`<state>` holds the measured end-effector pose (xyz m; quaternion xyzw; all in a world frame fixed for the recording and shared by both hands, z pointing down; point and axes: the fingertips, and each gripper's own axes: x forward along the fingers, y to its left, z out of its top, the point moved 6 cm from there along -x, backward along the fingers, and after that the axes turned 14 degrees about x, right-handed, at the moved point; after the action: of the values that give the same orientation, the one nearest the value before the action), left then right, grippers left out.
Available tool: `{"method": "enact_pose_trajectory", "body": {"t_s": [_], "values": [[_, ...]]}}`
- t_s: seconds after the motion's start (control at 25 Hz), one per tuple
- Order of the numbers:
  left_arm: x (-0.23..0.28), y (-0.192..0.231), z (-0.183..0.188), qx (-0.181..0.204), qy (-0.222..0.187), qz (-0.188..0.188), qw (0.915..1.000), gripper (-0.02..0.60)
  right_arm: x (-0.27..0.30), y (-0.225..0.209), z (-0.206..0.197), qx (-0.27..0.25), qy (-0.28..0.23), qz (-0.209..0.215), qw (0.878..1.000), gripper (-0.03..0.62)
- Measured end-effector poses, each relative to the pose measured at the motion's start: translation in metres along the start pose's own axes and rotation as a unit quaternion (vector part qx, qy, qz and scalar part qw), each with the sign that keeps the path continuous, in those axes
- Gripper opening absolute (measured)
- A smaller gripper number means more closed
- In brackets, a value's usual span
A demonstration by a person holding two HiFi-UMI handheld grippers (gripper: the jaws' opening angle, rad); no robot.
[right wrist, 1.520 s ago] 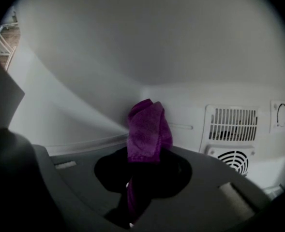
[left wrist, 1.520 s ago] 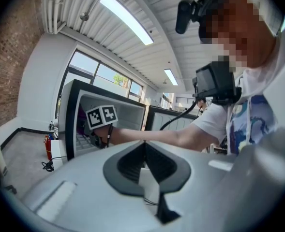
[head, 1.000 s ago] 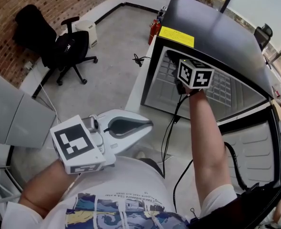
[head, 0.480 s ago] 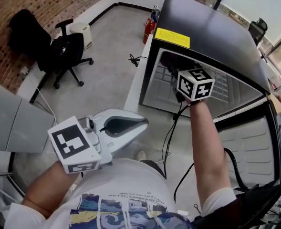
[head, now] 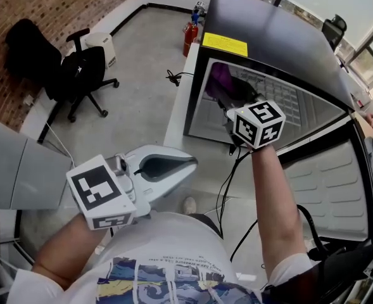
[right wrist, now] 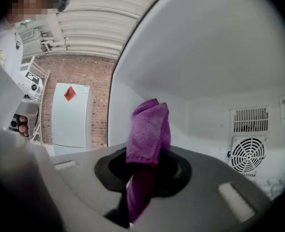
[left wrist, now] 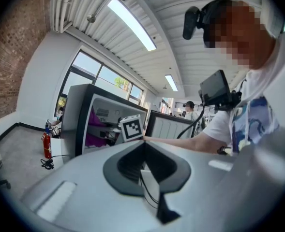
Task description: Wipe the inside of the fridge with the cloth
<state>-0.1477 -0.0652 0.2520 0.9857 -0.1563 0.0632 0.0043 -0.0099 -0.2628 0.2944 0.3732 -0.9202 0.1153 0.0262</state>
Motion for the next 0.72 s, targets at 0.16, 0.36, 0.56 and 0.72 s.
{"method": "enact_pose_trajectory", "body": {"t_s": [0.16, 0.36, 0.56, 0.72], "values": [[-0.004, -0.004, -0.002, 0.0, -0.001, -0.009, 1.0, 0.003, -0.01, 0.013, -0.002, 0.0, -0.005, 0.0, 1.0, 0.058], [-0.011, -0.008, -0.004, -0.002, 0.001, -0.015, 0.9999, 0.003, -0.02, 0.031, -0.006, -0.004, -0.007, 0.002, 1.0, 0.058], [-0.013, -0.013, -0.007, -0.004, 0.001, -0.026, 0.9996, 0.003, -0.031, 0.047, -0.011, -0.004, -0.009, 0.003, 1.0, 0.058], [-0.014, -0.014, -0.01, -0.006, 0.001, -0.033, 0.9995, 0.003, -0.047, 0.05, -0.012, 0.015, -0.024, -0.01, 1.0, 0.058]]}}
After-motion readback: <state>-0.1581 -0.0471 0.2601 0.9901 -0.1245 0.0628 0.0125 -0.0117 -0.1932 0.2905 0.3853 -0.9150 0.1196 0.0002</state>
